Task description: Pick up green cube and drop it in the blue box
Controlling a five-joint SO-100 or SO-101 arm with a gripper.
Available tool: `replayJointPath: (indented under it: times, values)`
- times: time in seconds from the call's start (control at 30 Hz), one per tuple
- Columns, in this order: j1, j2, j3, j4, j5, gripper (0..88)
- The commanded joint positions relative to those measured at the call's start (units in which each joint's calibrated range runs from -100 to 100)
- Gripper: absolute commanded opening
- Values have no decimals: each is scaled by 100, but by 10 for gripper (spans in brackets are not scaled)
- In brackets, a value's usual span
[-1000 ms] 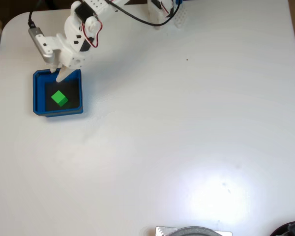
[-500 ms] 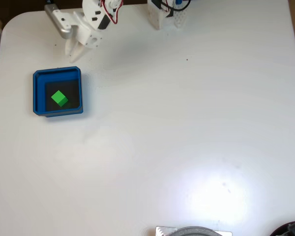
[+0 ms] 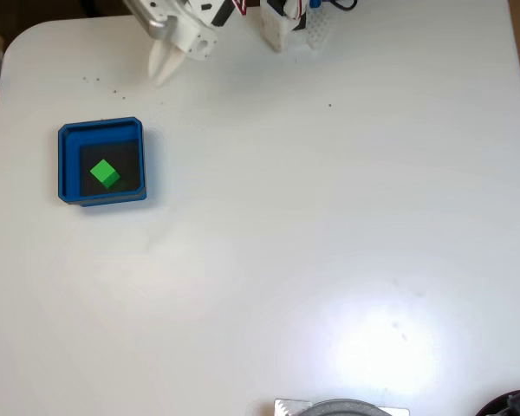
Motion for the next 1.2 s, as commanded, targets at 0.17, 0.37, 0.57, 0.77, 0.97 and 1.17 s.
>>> replayJointPath:
  times: [0.17, 0.37, 0.57, 0.77, 0.97, 1.17]
  values:
    - [21, -1960, 1249, -124, 29, 18]
    - [-2, -2637, 1967, -149, 117, 18]
    - [-9, -3097, 2308, -149, 288, 18]
    - [-9, -3716, 2766, -157, 288, 18]
    - [-17, -4276, 3592, -760, 288, 17]
    - [-17, -4669, 4813, -1983, 298, 17]
